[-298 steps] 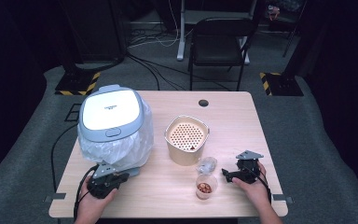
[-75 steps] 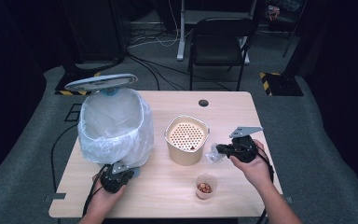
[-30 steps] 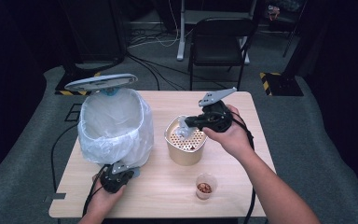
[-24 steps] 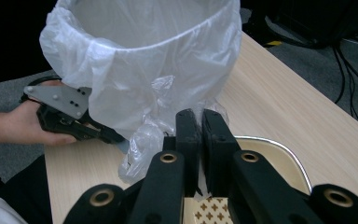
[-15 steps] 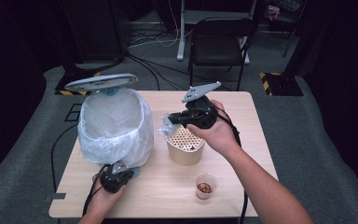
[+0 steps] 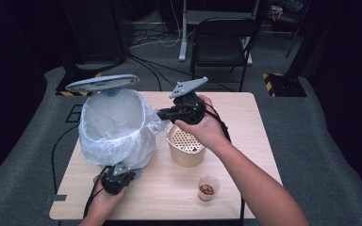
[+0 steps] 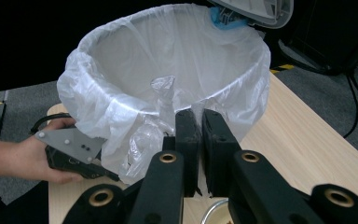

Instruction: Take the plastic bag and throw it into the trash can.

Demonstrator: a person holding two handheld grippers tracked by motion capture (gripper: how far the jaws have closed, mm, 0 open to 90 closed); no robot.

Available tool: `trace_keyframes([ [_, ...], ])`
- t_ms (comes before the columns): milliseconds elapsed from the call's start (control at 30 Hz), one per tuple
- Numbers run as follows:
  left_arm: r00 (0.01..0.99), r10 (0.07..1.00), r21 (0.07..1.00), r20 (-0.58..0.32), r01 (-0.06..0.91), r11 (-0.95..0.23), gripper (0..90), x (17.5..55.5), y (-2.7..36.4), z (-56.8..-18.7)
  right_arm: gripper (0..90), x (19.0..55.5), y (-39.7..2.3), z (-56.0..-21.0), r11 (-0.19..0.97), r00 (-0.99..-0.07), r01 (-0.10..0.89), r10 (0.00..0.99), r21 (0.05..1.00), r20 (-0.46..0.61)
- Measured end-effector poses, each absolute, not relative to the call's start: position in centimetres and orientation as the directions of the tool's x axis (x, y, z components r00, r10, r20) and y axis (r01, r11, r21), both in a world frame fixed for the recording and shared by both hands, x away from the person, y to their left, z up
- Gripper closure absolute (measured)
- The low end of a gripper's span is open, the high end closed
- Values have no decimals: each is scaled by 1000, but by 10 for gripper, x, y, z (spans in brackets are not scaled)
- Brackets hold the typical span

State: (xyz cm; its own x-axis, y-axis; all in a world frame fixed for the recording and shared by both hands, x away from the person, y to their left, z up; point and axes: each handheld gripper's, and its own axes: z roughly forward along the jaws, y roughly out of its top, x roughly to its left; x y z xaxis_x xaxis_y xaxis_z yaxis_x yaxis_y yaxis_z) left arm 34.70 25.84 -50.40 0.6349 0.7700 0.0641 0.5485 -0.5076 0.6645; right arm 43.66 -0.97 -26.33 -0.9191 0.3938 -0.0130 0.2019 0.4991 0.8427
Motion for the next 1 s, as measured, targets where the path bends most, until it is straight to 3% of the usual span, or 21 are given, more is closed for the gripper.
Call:
trace_keyframes([
  [1000,635,770,657,61,555,-509,900,347,259,-504,856,448,30,-260,455,-932,174,363,873,-4],
])
